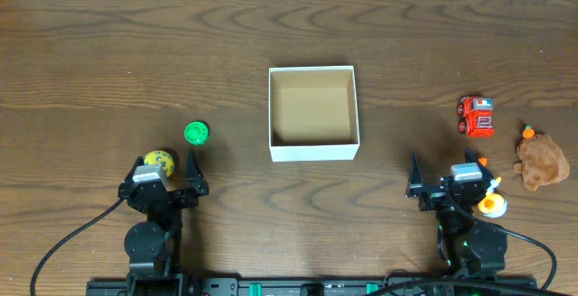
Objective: Pack container
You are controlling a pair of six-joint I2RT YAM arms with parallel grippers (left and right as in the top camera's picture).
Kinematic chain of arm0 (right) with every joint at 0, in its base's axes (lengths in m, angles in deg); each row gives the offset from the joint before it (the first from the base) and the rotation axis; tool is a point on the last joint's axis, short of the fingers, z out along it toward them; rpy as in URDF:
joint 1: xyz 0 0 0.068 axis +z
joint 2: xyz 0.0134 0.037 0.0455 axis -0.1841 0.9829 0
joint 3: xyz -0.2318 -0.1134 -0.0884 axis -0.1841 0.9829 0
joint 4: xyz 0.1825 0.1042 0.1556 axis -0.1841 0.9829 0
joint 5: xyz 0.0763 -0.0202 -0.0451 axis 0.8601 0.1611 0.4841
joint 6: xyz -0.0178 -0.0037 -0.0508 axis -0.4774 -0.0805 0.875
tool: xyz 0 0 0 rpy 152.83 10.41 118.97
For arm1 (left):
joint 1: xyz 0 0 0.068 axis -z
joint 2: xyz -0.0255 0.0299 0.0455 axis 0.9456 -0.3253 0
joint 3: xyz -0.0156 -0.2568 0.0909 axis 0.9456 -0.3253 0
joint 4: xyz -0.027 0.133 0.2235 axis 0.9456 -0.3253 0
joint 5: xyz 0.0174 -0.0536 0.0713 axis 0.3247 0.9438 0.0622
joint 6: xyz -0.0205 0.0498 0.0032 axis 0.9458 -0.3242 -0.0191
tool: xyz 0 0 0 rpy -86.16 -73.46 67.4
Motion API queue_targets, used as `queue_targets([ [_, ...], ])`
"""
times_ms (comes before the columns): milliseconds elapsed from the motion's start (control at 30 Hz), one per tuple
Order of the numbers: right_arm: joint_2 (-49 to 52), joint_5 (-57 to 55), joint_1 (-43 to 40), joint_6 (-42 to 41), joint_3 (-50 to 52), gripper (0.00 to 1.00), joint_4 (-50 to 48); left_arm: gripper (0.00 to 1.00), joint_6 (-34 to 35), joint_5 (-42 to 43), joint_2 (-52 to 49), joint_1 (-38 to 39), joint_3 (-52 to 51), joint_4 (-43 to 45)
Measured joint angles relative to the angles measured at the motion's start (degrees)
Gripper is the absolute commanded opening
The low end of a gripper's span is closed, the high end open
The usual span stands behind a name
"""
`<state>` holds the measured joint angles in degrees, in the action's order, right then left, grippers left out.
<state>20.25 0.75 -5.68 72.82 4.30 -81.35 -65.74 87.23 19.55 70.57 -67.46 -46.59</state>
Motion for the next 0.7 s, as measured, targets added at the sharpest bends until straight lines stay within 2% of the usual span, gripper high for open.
queue_targets([
  [700,0.00,0.00,0.00,0.00,0.00,0.99,0.00,0.98,0.00,0.00,-1.49,0.00,0.00,0.00],
])
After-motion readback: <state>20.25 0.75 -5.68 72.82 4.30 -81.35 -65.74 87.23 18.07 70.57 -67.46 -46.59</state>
